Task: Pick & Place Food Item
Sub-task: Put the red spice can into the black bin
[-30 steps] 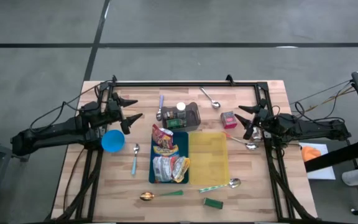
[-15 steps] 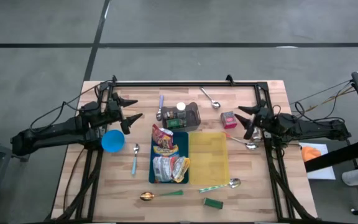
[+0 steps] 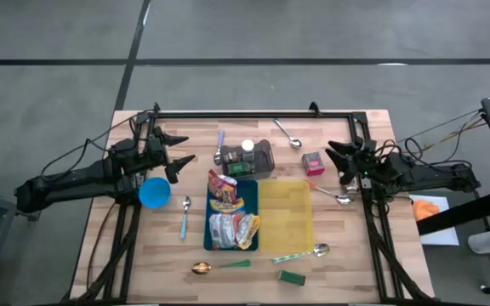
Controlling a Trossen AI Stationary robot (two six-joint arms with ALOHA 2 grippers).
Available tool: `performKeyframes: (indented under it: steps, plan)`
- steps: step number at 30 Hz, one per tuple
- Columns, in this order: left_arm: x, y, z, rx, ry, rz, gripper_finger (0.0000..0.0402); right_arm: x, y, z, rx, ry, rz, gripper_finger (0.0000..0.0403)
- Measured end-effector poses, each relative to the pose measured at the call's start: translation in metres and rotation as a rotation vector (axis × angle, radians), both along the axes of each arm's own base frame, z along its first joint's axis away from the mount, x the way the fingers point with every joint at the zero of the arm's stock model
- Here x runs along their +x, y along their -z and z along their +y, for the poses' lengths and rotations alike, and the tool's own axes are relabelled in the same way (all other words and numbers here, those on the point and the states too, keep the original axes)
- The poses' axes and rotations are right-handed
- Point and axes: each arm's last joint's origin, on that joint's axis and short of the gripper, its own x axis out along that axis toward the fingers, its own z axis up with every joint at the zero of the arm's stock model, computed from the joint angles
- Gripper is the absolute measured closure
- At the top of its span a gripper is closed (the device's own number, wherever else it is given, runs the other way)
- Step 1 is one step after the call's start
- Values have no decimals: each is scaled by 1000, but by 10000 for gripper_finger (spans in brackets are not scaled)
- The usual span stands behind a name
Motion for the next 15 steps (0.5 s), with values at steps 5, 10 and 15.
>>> performKeyframes:
  steps: [5,10,15]
  plan:
    - [0,0,0,0,0,0,66,-1,-6,0,3,0,-62,203]
    - [0,0,0,0,0,0,66,-1,-7,0,3,-11,-82,203]
    - [0,0,0,0,0,0,66,-1,-9,0,18,-9,-104,203]
